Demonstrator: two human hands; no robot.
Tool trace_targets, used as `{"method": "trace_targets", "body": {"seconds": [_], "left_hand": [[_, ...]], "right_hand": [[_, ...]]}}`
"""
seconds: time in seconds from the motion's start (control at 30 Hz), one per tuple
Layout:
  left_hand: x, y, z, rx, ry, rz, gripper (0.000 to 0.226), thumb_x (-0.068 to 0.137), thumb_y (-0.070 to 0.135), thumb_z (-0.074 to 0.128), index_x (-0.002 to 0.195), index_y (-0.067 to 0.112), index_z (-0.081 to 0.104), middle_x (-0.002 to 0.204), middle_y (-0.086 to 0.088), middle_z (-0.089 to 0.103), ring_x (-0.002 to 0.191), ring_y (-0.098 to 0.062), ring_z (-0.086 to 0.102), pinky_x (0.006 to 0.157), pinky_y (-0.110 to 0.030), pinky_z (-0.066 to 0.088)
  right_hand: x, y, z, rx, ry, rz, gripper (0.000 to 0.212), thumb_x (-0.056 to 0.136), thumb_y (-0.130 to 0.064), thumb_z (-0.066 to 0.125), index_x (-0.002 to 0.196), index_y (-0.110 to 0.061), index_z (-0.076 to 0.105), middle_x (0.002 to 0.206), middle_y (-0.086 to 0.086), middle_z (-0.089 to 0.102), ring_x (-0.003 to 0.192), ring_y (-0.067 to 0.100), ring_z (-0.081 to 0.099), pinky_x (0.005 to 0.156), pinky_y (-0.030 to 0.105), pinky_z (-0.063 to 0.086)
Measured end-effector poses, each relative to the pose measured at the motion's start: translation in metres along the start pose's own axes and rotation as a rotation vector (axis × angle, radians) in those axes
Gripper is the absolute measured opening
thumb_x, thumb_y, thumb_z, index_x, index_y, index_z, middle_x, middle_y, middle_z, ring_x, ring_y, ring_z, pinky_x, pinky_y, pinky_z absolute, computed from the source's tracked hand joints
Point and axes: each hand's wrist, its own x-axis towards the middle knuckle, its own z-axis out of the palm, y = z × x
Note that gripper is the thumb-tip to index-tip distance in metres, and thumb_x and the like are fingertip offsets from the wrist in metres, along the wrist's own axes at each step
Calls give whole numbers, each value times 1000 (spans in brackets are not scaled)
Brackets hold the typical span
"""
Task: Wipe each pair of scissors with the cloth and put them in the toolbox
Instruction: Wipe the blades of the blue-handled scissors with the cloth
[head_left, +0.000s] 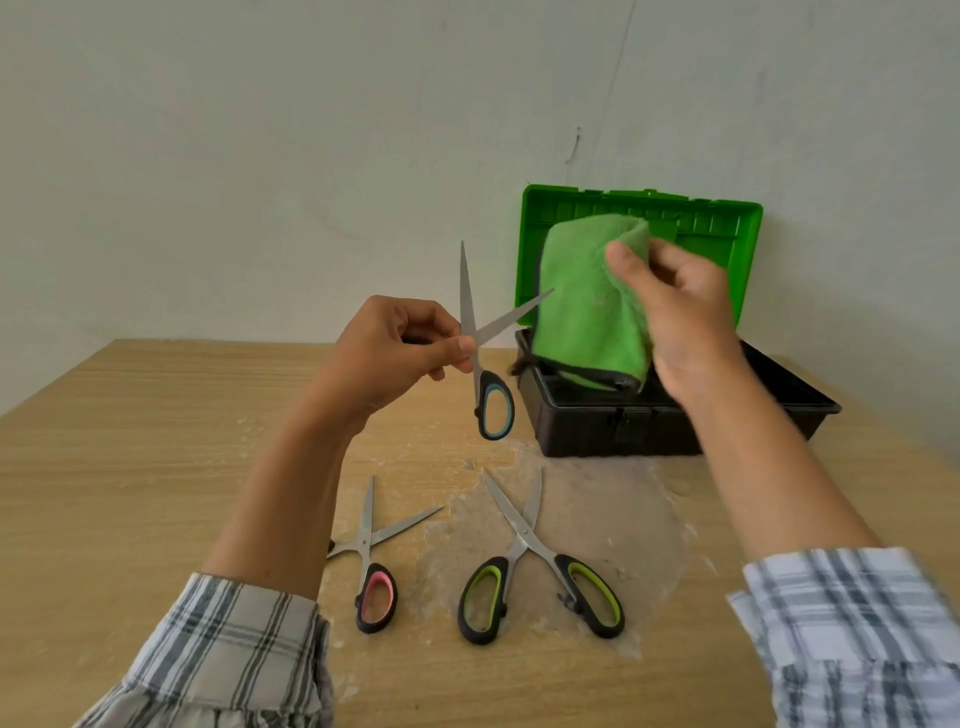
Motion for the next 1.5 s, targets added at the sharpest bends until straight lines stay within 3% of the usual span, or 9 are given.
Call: {"method": "trace_targets", "body": {"seconds": [0.17, 0.3, 0.43, 0.6, 0.8, 1.03, 1.27, 1.5], "left_hand": [[-1, 3, 0, 15, -36, -15, 8, 86, 18, 72, 82, 11, 72, 68, 3, 74, 53, 0, 57, 49, -7, 40], [-1, 4, -1, 18, -35, -6, 8, 85, 16, 74, 81, 9, 74, 68, -1, 74, 53, -3, 56, 54, -11, 45], [0, 2, -1, 48, -45, 1, 8, 85, 18, 74, 80, 12, 74, 69, 0, 75, 57, -4, 58, 58, -14, 49], [1, 1, -1, 62, -51, 10, 9, 85, 19, 73, 78, 14, 73, 68, 2, 74, 57, -4, 57, 58, -14, 49], [1, 1, 1, 66, -93, 21, 8, 85, 18, 74, 79, 13, 72, 70, -1, 75, 62, -7, 60, 59, -16, 49], [-1, 3, 9, 145, -101, 90, 11, 84, 20, 75, 80, 9, 72, 68, 0, 74, 58, -2, 61, 58, -14, 49], [1, 5, 7, 149, -70, 150, 11, 84, 21, 74, 82, 11, 73, 70, 1, 74, 68, -17, 67, 61, -19, 52], [0, 5, 12, 157, -100, 160, 11, 84, 22, 75, 82, 11, 73, 71, 1, 75, 66, -11, 66, 62, -18, 50]], "right_hand": [[-1, -23, -1, -376, -184, -349, 33, 89, -31, 73, 119, -19, 69, 114, -5, 74, 106, 13, 70, 89, 28, 57], [-12, -21, 12, -827, -362, -585, 39, 90, -25, 71, 124, -8, 67, 107, 0, 71, 85, 5, 62, 76, 9, 49], [-17, -8, 14, -1012, -501, -694, 42, 89, -35, 65, 127, -17, 67, 112, 1, 73, 99, 19, 61, 84, 36, 54], [-21, 7, 8, -1152, -540, -825, 46, 93, -47, 52, 130, -25, 66, 122, -4, 67, 108, 22, 52, 87, 44, 49], [-25, 18, 6, -1052, -468, -767, 43, 91, -51, 53, 125, -29, 69, 118, -9, 69, 108, 20, 53, 90, 48, 45], [-22, 13, 9, -918, -509, -574, 49, 84, -58, 55, 118, -28, 73, 110, -14, 71, 105, 13, 53, 90, 55, 45], [-26, 14, 19, -932, -433, -632, 51, 81, -63, 57, 113, -28, 75, 104, -12, 72, 99, 14, 52, 88, 46, 40], [-23, 12, 21, -991, -545, -537, 34, 89, -51, 61, 109, -26, 72, 94, -25, 55, 96, 7, 44, 86, 45, 41]]}}
